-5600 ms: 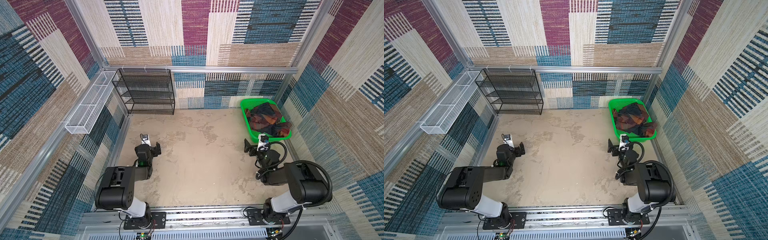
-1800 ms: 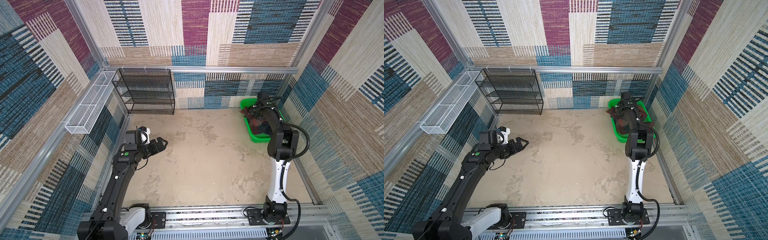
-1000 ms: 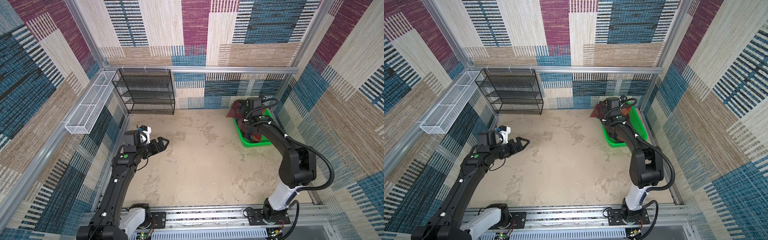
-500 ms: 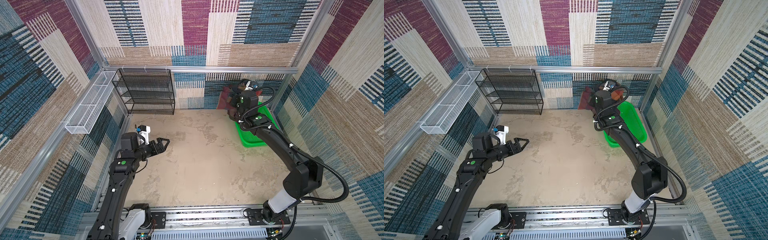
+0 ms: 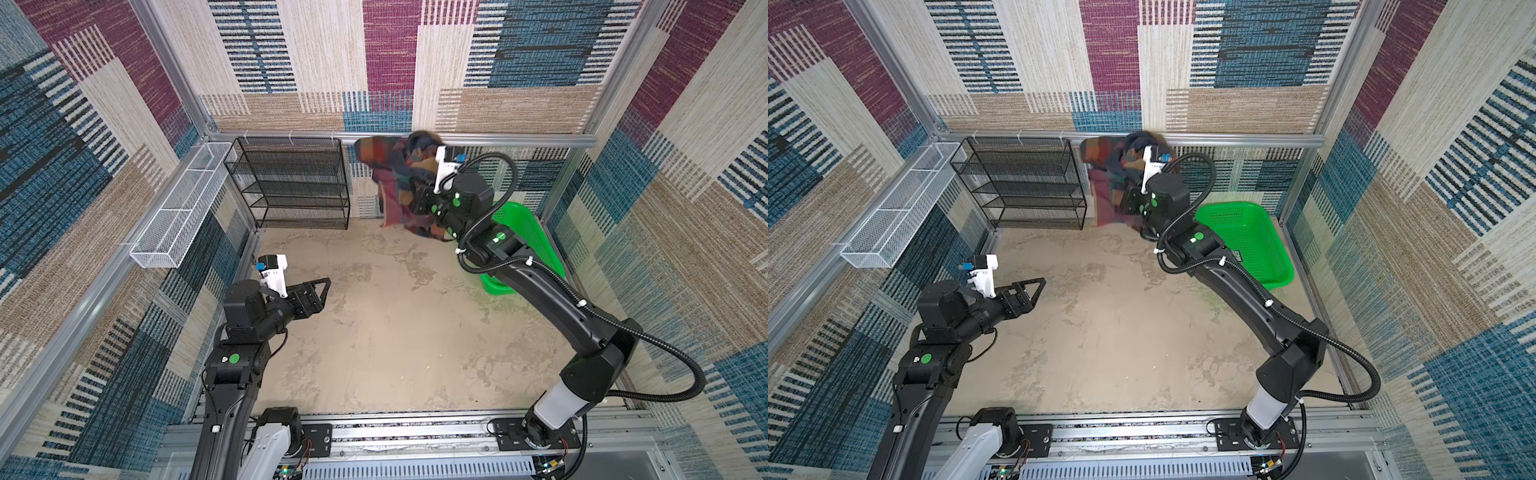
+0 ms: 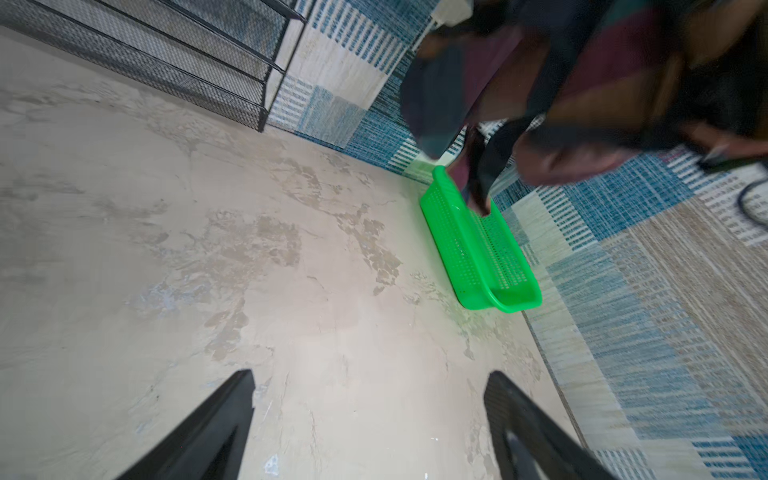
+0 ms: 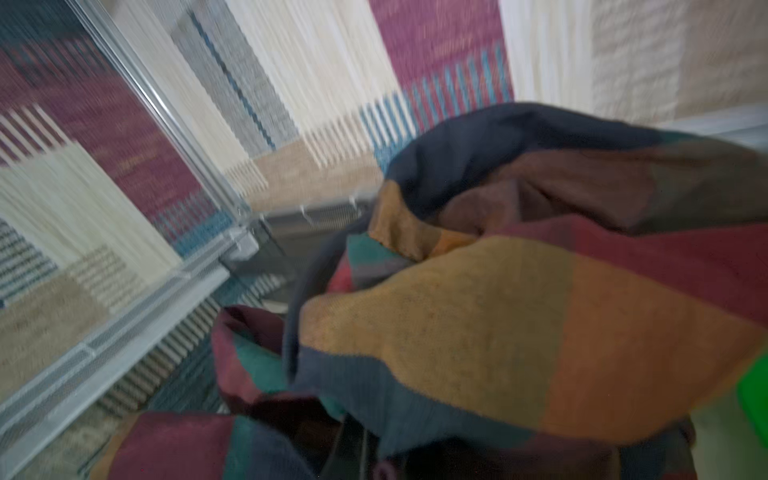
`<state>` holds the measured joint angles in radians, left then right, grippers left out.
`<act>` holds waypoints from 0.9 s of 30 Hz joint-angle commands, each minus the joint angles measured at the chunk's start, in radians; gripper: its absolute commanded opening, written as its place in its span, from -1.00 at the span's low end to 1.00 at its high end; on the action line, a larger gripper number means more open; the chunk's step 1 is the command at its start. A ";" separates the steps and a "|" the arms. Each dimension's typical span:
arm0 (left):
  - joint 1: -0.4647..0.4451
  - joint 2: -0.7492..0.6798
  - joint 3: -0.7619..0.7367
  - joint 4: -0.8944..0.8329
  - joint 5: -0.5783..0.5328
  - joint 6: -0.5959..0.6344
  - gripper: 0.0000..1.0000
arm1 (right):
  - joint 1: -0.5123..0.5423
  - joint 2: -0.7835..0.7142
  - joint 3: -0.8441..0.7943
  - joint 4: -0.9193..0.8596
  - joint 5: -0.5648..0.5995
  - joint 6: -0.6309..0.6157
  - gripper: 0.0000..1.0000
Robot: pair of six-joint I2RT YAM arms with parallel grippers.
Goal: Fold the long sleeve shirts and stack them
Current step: 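Lift the plaid shirt with the right gripper and drop it on the table, then lower the right gripper onto the shirt while the left gripper reaches toward it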
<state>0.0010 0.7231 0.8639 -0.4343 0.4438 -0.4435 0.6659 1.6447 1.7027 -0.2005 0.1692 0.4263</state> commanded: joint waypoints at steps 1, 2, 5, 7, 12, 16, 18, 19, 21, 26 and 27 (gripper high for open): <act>-0.002 0.001 0.009 -0.040 -0.093 0.019 0.79 | 0.003 -0.025 -0.179 0.033 -0.080 0.176 -1.00; -0.002 0.004 0.011 -0.048 -0.100 0.022 0.79 | 0.003 -0.026 -0.240 0.052 -0.097 0.203 -1.00; -0.003 0.011 0.012 -0.054 -0.112 0.022 0.80 | 0.003 -0.023 -0.386 0.086 -0.137 0.271 -0.76; -0.003 0.013 0.012 -0.057 -0.113 0.023 0.79 | 0.003 -0.043 -0.450 0.095 -0.117 0.291 -0.46; -0.003 0.024 0.012 -0.053 -0.107 0.024 0.79 | -0.045 -0.094 -0.566 0.061 0.003 0.307 0.42; -0.005 0.030 0.010 -0.051 -0.100 0.025 0.79 | -0.166 -0.014 -0.590 -0.029 -0.049 0.331 0.55; -0.004 0.033 0.011 -0.052 -0.099 0.027 0.79 | -0.215 -0.011 -0.635 -0.008 -0.034 0.329 0.57; -0.004 0.035 0.011 -0.052 -0.098 0.026 0.79 | -0.245 -0.012 -0.662 0.018 -0.048 0.325 0.57; -0.004 0.038 0.011 -0.050 -0.097 0.026 0.79 | -0.300 0.007 -0.679 0.021 -0.053 0.328 0.56; -0.004 0.049 0.011 -0.050 -0.093 0.029 0.79 | -0.389 0.089 -0.618 -0.003 -0.010 0.264 0.55; -0.005 0.049 0.010 -0.051 -0.093 0.028 0.79 | -0.402 0.107 -0.594 -0.014 0.002 0.247 0.55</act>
<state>-0.0040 0.7719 0.8684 -0.4889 0.3447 -0.4400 0.2874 1.7260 1.0687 -0.2184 0.1299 0.7223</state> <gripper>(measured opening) 0.896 0.776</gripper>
